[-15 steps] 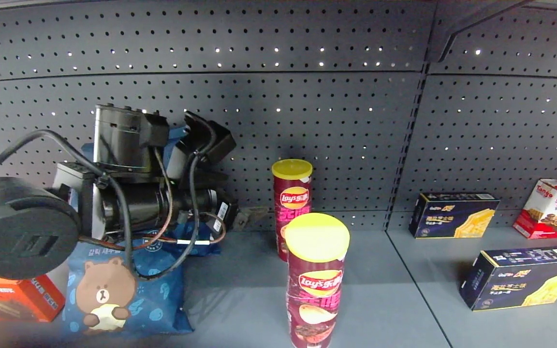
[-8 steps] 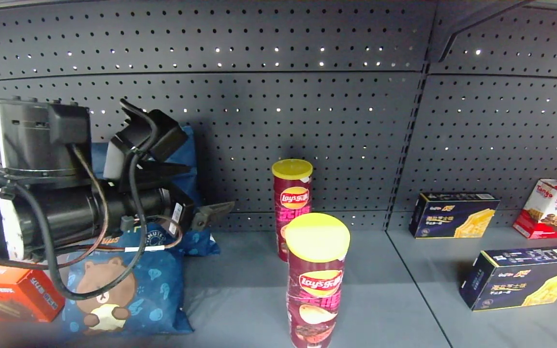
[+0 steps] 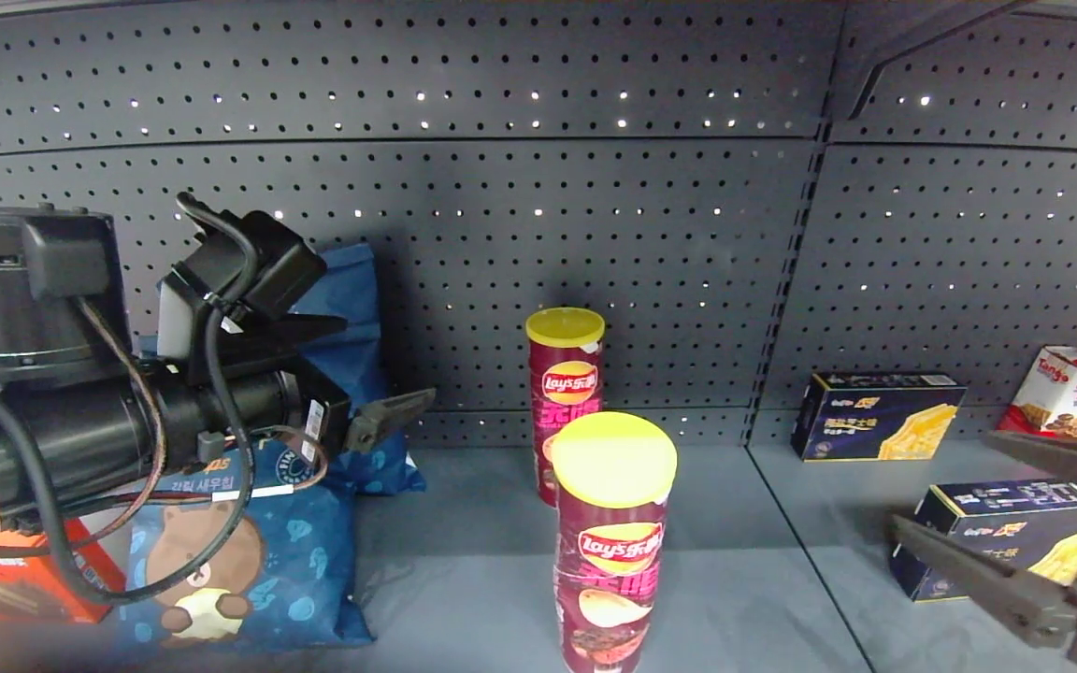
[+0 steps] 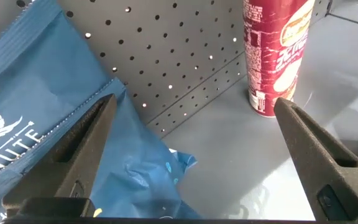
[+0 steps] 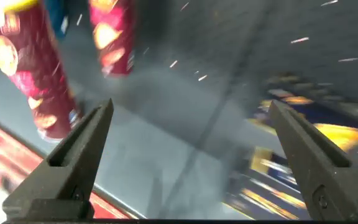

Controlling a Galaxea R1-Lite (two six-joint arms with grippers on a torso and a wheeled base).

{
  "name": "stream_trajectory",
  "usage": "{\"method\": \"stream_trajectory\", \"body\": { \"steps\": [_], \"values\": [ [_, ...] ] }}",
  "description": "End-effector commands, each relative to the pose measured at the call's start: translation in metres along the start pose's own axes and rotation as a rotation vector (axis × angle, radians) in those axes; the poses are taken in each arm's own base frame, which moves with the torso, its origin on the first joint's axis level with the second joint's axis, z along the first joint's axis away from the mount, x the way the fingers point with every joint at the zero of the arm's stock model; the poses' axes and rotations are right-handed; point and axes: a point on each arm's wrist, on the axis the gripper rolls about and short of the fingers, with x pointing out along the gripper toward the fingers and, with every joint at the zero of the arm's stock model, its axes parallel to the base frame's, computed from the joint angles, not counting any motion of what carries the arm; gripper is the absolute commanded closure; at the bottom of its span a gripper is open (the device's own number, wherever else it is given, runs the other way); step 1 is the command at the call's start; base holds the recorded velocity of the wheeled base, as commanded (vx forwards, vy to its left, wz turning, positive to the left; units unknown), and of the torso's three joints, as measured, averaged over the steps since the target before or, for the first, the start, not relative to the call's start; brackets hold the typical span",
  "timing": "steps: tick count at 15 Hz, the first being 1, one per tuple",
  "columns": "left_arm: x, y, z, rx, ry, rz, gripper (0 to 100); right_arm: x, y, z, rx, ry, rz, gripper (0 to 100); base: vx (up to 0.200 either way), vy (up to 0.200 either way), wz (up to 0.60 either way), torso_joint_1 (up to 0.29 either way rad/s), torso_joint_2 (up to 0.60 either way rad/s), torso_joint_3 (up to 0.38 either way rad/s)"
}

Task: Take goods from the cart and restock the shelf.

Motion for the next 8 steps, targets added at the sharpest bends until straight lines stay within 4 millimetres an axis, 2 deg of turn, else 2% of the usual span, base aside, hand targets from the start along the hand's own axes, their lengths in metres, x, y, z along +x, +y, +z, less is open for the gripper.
{"method": "stream_trajectory", "body": {
  "steps": [1,2,8],
  "values": [
    [0.001,0.000,-0.001,-0.001,0.003,-0.002,0,0.037,0.026,-0.021,-0.047,0.114,0.092,0,0.000,0.000,0.00,0.000,0.00,0.000],
    [0.001,0.000,0.000,0.000,-0.002,-0.001,0,0.042,0.035,-0.022,-0.051,0.101,0.137,0,0.000,0.000,0.00,0.000,0.00,0.000],
    [0.003,0.001,0.001,0.000,-0.019,0.009,0,0.051,0.042,-0.034,-0.077,0.171,0.152,0,0.000,0.000,0.00,0.000,0.00,0.000]
  ]
}}
